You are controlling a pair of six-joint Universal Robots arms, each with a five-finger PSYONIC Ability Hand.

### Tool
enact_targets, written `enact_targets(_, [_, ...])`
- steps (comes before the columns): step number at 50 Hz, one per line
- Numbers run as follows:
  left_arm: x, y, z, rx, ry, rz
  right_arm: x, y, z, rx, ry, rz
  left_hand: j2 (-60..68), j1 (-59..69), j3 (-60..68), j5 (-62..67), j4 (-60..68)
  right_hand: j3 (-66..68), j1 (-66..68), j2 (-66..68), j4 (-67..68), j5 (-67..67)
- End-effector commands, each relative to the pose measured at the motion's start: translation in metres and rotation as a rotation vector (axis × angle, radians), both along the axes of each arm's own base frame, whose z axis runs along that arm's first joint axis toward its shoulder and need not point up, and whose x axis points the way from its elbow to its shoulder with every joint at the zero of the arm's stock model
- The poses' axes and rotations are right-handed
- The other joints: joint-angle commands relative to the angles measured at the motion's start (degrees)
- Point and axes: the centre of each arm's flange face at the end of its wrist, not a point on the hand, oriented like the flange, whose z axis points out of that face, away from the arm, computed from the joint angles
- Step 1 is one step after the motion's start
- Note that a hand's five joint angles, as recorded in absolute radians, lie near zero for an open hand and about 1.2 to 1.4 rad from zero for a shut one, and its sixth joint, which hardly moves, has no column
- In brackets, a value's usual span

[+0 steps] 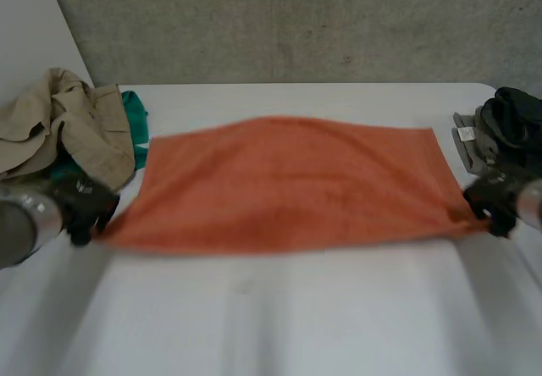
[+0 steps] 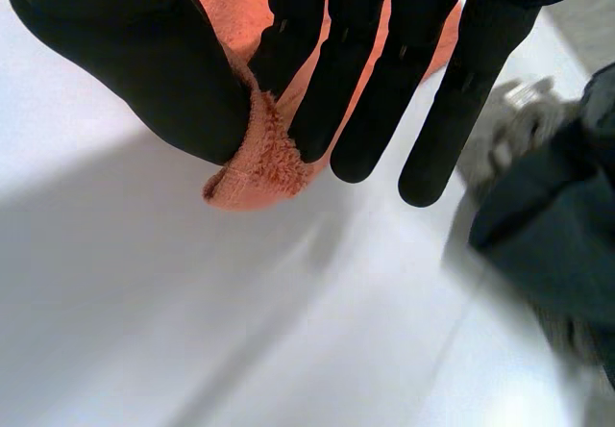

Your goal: Fold the laundry.

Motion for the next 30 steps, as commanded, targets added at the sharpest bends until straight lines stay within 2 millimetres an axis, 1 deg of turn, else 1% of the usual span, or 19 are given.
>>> enact_targets(1, [0.014,0.049,0.014,0.186,-0.139,-0.082,-0.022,0.048,0.027,0.038,0.213,0.193,11.2,13.3,11.6,13.3,11.3,11.9,14.5,12.5,11.6,11.1])
enact_targets(4, [0.011,0.045,0.018,0.154,-0.146,-0.111,-0.017,0.041,0.026,-0.007,0.195,0.215,11.2,13.3,11.6,13.3,11.3,11.9,14.5,12.5,11.6,11.1])
enact_targets(5, [0.007,0.040,0.023,0.115,-0.143,-0.121,-0.015,0.031,0.026,-0.043,0.171,0.198,11.2,13.3,11.6,13.3,11.3,11.9,14.5,12.5,11.6,11.1])
enact_targets(7, [0.003,0.031,0.028,0.074,-0.134,-0.117,-0.014,0.020,0.024,-0.072,0.143,0.169,11.2,13.3,11.6,13.3,11.3,11.9,14.5,12.5,11.6,11.1])
enact_targets(8, [0.001,0.026,0.029,0.056,-0.123,-0.108,-0.013,0.013,0.023,-0.082,0.127,0.151,11.2,13.3,11.6,13.3,11.3,11.9,14.5,12.5,11.6,11.1])
enact_targets(9, [-0.002,0.013,0.032,0.022,-0.098,-0.082,-0.011,0.001,0.021,-0.108,0.097,0.119,11.2,13.3,11.6,13.3,11.3,11.9,14.5,12.5,11.6,11.1])
enact_targets(12, [-0.008,-0.005,0.036,-0.020,-0.041,-0.035,-0.006,-0.016,0.018,-0.140,0.047,0.080,11.2,13.3,11.6,13.3,11.3,11.9,14.5,12.5,11.6,11.1])
enact_targets(13, [-0.013,-0.017,0.037,-0.042,-0.001,-0.009,-0.001,-0.027,0.016,-0.167,0.012,0.065,11.2,13.3,11.6,13.3,11.3,11.9,14.5,12.5,11.6,11.1])
enact_targets(15, [-0.019,-0.028,0.038,-0.063,0.033,0.011,0.003,-0.039,0.014,-0.199,-0.021,0.046,11.2,13.3,11.6,13.3,11.3,11.9,14.5,12.5,11.6,11.1])
enact_targets(16, [-0.022,-0.034,0.038,-0.071,0.049,0.020,0.006,-0.045,0.013,-0.216,-0.037,0.038,11.2,13.3,11.6,13.3,11.3,11.9,14.5,12.5,11.6,11.1])
enact_targets(17, [-0.028,-0.045,0.037,-0.089,0.077,0.033,0.010,-0.055,0.010,-0.245,-0.065,0.026,11.2,13.3,11.6,13.3,11.3,11.9,14.5,12.5,11.6,11.1])
enact_targets(20, [-0.037,-0.060,0.036,-0.117,0.104,0.043,0.017,-0.069,0.006,-0.284,-0.104,0.006,11.2,13.3,11.6,13.3,11.3,11.9,14.5,12.5,11.6,11.1])
enact_targets(21, [-0.042,-0.071,0.034,-0.137,0.109,0.056,0.021,-0.078,0.004,-0.318,-0.122,-0.006,11.2,13.3,11.6,13.3,11.3,11.9,14.5,12.5,11.6,11.1])
enact_targets(23, [-0.046,-0.081,0.033,-0.163,0.113,0.073,0.024,-0.088,0.002,-0.352,-0.134,-0.019,11.2,13.3,11.6,13.3,11.3,11.9,14.5,12.5,11.6,11.1])
enact_targets(24, [-0.048,-0.091,0.031,-0.182,0.109,0.094,0.025,-0.093,0.002,-0.372,-0.138,-0.025,11.2,13.3,11.6,13.3,11.3,11.9,14.5,12.5,11.6,11.1])
enact_targets(25, [-0.050,-0.095,0.031,-0.193,0.109,0.103,0.028,-0.102,0.000,-0.406,-0.142,-0.034,11.2,13.3,11.6,13.3,11.3,11.9,14.5,12.5,11.6,11.1])
enact_targets(27, [-0.053,-0.102,0.027,-0.208,0.101,0.113,0.032,-0.109,-0.004,-0.429,-0.138,-0.040,11.2,13.3,11.6,13.3,11.3,11.9,14.5,12.5,11.6,11.1])
enact_targets(28, [-0.057,-0.110,0.022,-0.219,0.093,0.122,0.034,-0.117,-0.009,-0.448,-0.132,-0.046,11.2,13.3,11.6,13.3,11.3,11.9,14.5,12.5,11.6,11.1])
enact_targets(30, [-0.061,-0.116,0.017,-0.232,0.086,0.129,0.037,-0.124,-0.013,-0.467,-0.125,-0.049,11.2,13.3,11.6,13.3,11.3,11.9,14.5,12.5,11.6,11.1])
